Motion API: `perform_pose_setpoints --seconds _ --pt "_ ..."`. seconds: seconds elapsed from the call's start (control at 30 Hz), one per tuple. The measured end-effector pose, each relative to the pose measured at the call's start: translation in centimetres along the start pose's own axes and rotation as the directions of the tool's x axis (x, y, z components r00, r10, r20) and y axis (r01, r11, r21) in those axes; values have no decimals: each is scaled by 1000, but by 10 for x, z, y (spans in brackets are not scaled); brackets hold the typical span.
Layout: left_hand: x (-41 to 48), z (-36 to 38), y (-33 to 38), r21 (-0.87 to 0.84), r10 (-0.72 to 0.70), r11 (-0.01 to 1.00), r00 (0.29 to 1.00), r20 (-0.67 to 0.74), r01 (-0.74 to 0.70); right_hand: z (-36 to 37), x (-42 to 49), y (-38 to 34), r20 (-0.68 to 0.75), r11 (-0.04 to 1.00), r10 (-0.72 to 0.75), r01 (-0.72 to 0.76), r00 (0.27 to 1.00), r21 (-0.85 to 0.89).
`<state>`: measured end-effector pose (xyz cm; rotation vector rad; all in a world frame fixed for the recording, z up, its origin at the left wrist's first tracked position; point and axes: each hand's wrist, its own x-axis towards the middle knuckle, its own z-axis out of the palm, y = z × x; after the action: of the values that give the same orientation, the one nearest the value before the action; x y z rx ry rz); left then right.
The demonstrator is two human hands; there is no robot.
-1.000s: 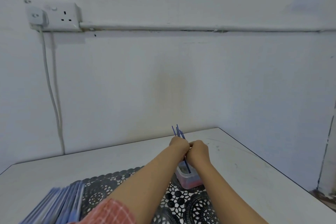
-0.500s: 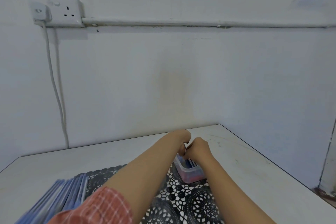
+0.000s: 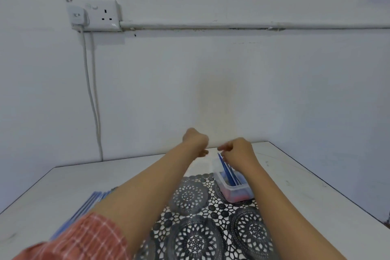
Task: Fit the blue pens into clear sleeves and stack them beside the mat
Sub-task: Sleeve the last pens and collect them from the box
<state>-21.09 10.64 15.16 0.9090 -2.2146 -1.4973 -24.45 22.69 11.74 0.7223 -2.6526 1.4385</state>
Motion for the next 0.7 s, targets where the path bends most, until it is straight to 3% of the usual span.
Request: perform_pose_setpoints --seconds 0.13,0.23,0.4,0.53,0.7 --pt "-1 -63 -20 191 59 981 995 -85 -42 13 -33 -39 219 946 -27 -46 975 322" --pt "-10 -111 -51 356 -29 933 998 -64 50 51 -49 -52 378 922 8 -153 926 355" --pt "-25 -168 -106 511 -122 842 983 -134 174 127 -68 -62 493 943 110 -247 863 223" --pt "-40 -193 -140 713 -52 680 981 -188 172 176 -84 -78 506 988 117 -152 855 29" --pt "-43 -210 -177 806 -62 563 981 -182 185 206 -103 -92 448 987 40 35 893 -158"
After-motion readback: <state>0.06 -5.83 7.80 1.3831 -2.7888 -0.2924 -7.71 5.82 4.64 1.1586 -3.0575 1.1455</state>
